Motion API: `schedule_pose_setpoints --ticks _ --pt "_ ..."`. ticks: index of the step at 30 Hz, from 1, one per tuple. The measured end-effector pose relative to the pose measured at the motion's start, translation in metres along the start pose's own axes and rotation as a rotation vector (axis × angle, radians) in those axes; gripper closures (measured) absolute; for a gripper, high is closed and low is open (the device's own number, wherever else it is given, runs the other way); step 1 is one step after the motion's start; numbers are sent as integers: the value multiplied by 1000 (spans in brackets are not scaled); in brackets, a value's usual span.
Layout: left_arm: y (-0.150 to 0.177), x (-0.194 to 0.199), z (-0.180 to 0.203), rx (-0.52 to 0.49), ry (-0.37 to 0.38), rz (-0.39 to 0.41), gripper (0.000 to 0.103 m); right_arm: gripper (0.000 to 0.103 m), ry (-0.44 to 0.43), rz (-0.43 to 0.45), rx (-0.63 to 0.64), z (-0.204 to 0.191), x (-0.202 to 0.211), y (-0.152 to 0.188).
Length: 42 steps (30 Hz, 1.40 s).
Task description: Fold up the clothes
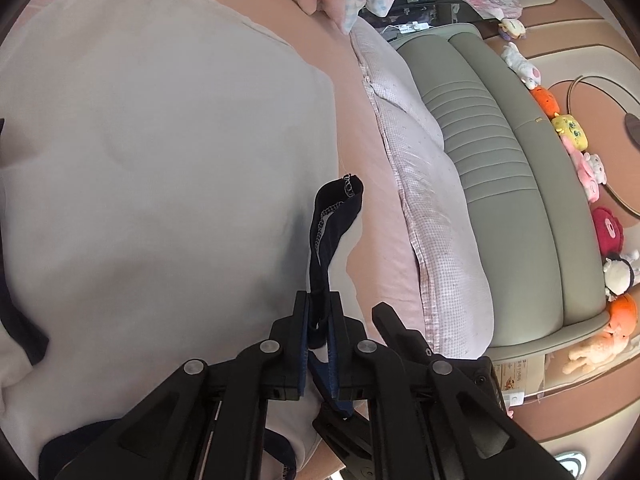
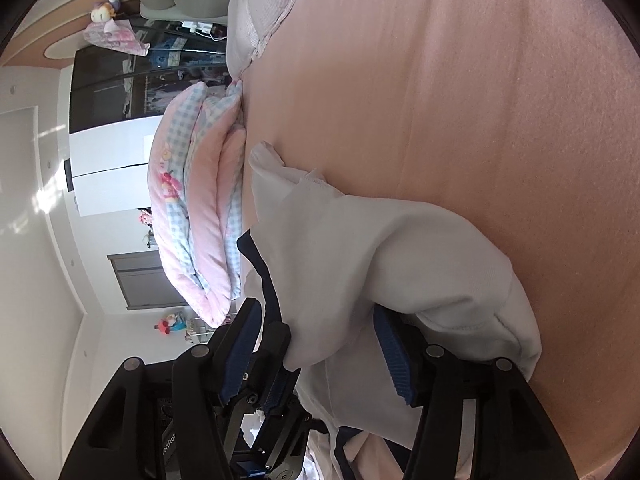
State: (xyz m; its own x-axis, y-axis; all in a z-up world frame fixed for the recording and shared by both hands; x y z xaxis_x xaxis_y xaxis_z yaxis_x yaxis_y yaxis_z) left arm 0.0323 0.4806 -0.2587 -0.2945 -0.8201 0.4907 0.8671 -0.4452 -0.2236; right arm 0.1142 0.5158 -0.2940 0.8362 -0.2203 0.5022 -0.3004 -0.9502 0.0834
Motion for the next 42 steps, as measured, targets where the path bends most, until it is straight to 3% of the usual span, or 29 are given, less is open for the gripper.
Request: schedule_pose_setpoints --ticks 10,12,14,16,22,32,42 --pt "3 2 -2 2 20 -21 97 48 -20 1 -36 2 -4 -6" --pt "4 4 -3 0 16 -21 97 60 -6 9 -40 7 -3 -8" --pt "4 6 -5 -4 11 -18 97 86 67 1 -14 14 -6 -6" --pt "4 7 -8 0 5 -17 97 96 116 -4 13 20 -7 -3" --pt "11 9 -11 8 9 -38 97 98 191 -25 149 13 -4 3" --pt "16 17 1 -45 13 -33 97 98 105 -84 236 -8 -6 18" --pt "6 39 -2 -45 0 38 97 98 146 -129 280 -9 -10 34"
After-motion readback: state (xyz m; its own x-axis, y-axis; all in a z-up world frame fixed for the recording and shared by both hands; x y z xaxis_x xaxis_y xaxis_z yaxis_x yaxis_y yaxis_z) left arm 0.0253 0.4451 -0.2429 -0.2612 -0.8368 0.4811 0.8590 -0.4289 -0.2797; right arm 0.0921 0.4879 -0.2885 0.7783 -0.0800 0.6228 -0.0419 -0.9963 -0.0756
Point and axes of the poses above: each gripper's, at about its wrist camera, not at the fingertips, and x roughly against the way its jaws point, z to its right, y to its underside, the point moved 9 cm from there along -x, roughly the way its jaws point, and after that the axes turned 8 degrees about y, right-handed, at the moved point
